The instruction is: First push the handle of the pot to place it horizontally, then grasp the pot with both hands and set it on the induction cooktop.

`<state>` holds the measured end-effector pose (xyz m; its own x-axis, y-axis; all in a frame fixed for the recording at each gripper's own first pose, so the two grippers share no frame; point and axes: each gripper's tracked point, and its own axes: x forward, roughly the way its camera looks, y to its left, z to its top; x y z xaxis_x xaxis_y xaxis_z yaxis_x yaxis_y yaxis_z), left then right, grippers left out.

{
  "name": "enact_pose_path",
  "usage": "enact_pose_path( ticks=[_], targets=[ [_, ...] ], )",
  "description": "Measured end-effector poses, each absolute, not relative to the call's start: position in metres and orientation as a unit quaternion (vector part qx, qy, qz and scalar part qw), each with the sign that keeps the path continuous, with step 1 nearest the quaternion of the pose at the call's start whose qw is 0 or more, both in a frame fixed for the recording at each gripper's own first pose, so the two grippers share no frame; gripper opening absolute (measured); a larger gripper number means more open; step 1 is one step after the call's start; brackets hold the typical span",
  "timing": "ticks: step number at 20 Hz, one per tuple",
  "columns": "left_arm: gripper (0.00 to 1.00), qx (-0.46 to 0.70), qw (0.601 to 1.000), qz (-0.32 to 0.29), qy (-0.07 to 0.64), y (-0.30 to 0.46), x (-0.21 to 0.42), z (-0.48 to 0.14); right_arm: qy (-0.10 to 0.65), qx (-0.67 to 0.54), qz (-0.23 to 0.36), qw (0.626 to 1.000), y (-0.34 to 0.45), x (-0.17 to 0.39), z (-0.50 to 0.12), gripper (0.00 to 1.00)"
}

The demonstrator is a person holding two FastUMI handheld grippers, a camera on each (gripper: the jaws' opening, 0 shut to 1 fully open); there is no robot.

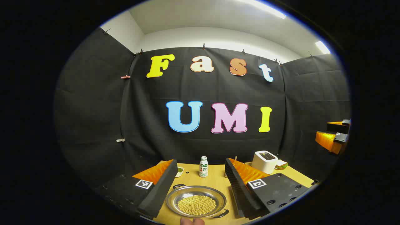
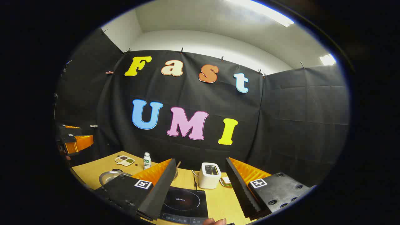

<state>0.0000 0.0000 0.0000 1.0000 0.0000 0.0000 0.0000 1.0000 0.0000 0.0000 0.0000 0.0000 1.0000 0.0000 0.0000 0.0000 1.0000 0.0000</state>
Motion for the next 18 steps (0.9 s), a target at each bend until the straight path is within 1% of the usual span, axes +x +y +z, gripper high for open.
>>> enact_pose_path(
  ticks=[18],
  targets=[
    [0.95, 0.005, 1.0, 0.009, 0.0, 0.007, 0.014, -0.001, -0.003, 0.006, 0.001, 1.0, 0.002, 0.02, -0.001, 0.97]
  ],
)
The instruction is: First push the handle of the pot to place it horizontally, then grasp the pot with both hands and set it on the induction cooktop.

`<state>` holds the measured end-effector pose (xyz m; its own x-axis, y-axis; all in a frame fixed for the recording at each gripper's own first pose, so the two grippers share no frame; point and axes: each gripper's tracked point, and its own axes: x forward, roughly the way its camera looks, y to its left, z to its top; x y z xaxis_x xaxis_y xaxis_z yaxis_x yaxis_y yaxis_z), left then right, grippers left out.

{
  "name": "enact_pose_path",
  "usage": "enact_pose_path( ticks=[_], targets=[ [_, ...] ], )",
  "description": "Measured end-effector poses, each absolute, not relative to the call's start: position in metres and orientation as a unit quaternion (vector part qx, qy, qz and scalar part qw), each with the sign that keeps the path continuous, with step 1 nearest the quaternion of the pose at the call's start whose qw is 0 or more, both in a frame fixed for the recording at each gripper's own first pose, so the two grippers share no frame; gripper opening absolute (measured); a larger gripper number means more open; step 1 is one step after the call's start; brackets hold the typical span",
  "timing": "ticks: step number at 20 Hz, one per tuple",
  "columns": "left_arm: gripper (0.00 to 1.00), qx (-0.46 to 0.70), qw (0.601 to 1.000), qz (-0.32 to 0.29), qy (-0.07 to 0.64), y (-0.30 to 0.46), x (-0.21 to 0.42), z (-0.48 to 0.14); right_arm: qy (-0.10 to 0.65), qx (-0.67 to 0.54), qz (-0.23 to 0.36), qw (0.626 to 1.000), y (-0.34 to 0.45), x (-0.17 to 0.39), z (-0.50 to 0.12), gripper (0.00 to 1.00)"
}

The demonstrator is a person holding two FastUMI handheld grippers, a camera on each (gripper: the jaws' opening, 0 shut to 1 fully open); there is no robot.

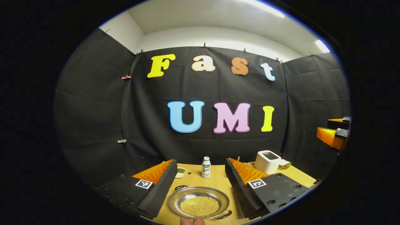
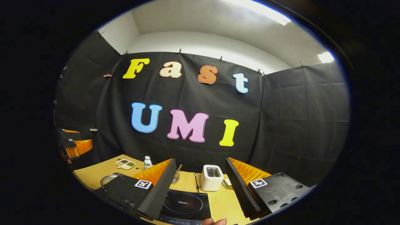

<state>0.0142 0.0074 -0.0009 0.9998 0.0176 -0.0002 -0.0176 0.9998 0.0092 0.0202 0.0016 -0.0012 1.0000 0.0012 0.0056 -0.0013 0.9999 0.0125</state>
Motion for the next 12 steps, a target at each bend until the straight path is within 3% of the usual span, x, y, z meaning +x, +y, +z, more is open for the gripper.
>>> enact_pose_path(
  ticks=[12],
  targets=[
    [0.95, 0.01, 1.0, 0.008, -0.001, 0.0106, 0.0156, -0.0007, 0.001, 0.006, -0.007, 1.0, 0.0014, 0.0185, -0.0041, 0.97]
  ],
)
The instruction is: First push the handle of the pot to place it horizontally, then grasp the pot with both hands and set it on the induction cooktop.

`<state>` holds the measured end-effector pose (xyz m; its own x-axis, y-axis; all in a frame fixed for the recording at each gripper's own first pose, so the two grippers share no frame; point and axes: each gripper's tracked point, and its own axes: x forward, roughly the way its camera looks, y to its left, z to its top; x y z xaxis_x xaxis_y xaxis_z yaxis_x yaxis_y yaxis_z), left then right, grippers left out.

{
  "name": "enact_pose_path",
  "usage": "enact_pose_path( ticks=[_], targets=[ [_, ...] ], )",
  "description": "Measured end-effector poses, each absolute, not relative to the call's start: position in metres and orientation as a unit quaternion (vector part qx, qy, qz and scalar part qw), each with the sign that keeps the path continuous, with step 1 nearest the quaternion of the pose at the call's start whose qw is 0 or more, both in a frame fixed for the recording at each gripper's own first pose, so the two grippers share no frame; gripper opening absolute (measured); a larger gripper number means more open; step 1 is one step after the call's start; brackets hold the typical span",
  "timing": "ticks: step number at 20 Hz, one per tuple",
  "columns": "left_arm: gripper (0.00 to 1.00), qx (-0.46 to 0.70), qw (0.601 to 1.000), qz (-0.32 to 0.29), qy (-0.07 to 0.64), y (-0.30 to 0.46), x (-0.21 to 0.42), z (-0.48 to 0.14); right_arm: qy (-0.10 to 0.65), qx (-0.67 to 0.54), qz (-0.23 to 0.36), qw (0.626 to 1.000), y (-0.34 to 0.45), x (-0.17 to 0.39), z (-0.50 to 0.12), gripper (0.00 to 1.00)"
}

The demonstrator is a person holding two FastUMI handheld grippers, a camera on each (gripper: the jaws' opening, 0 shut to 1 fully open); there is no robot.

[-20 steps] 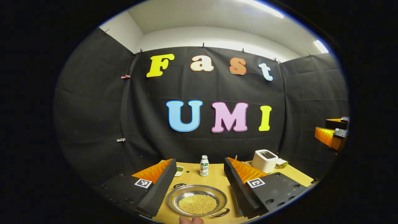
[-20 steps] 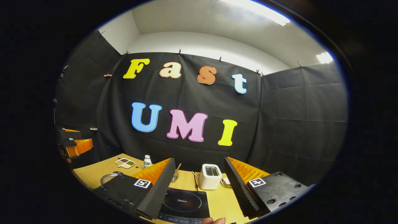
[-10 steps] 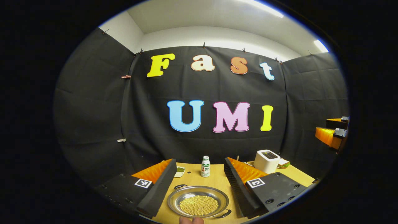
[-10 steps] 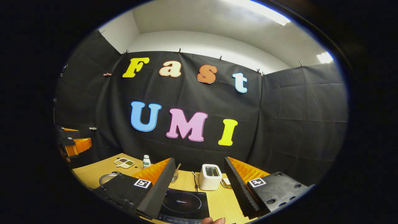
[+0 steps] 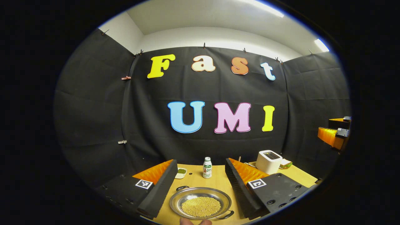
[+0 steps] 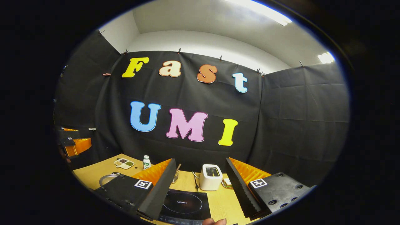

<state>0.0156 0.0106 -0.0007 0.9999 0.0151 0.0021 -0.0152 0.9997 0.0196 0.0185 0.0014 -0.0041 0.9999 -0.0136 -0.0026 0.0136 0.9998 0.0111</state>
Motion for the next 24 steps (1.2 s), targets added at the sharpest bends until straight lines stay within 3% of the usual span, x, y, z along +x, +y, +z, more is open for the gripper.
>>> enact_pose_path(
  ticks=[2, 7, 8, 13, 24],
  targets=[
    [0.96, 0.008, 1.0, 0.004, -0.001, 0.01, 0.013, 0.0, 0.002, 0.007, -0.009, 1.0, 0.0, 0.018, -0.005, 0.98],
    [0.3, 0.005, 0.999, -0.025, 0.021, 0.006, 0.009, -0.009, 0.005, 0.005, -0.008, 1.0, 0.0, 0.017, -0.007, 0.97],
    [0.09, 0.006, 0.999, -0.03, 0.029, 0.006, 0.008, -0.011, 0.006, 0.005, -0.008, 1.0, 0.0, 0.017, -0.007, 0.97],
    [0.05, 0.004, 0.995, -0.077, 0.068, -0.005, 0.005, -0.031, 0.008, 0.003, -0.01, 1.0, -0.001, 0.015, -0.01, 0.97],
    [0.06, 0.007, 0.957, -0.137, 0.256, -0.009, -0.014, -0.122, 0.015, 0.01, -0.016, 1.0, -0.002, 0.015, -0.017, 0.97]
  ],
)
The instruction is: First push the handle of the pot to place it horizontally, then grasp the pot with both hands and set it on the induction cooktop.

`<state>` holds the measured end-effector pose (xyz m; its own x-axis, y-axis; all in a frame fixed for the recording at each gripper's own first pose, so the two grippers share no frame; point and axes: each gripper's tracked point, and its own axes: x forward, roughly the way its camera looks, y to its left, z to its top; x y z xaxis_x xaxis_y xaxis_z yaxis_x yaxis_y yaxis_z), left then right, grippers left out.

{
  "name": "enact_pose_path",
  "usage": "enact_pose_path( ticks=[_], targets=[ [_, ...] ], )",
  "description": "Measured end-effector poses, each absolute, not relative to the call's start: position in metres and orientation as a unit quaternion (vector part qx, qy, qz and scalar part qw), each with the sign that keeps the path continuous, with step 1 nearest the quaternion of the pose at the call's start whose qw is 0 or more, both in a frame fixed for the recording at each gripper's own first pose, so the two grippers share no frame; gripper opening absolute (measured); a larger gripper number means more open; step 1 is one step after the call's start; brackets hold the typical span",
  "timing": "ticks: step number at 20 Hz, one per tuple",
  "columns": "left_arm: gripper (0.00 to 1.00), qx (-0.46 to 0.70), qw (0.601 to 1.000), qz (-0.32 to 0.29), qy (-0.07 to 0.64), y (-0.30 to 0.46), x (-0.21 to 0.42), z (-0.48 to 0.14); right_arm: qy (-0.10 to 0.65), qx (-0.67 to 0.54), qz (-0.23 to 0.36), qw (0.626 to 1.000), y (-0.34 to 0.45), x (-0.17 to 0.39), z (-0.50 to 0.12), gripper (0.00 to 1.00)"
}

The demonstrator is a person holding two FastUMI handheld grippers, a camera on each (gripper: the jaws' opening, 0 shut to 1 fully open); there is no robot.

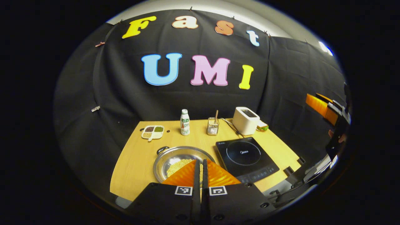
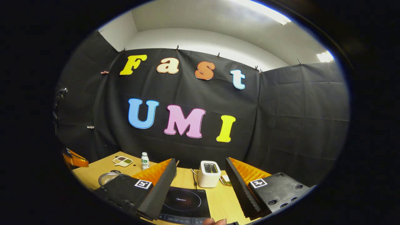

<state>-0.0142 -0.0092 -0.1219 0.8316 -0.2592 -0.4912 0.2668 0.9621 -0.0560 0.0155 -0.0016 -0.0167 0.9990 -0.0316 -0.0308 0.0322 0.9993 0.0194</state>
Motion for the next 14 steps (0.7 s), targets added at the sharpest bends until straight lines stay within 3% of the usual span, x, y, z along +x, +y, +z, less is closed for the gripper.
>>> enact_pose_path(
  ticks=[10, 14],
  targets=[
    [0.05, 0.037, 0.877, -0.197, 0.437, -0.017, -0.048, -0.235, 0.018, -0.005, -0.019, 1.0, 0.001, 0.012, -0.022, 0.97],
    [0.05, 0.058, 0.818, -0.231, 0.523, -0.027, -0.067, -0.286, 0.019, -0.007, -0.029, 0.999, -0.012, 0.015, -0.022, 0.97]
  ],
)
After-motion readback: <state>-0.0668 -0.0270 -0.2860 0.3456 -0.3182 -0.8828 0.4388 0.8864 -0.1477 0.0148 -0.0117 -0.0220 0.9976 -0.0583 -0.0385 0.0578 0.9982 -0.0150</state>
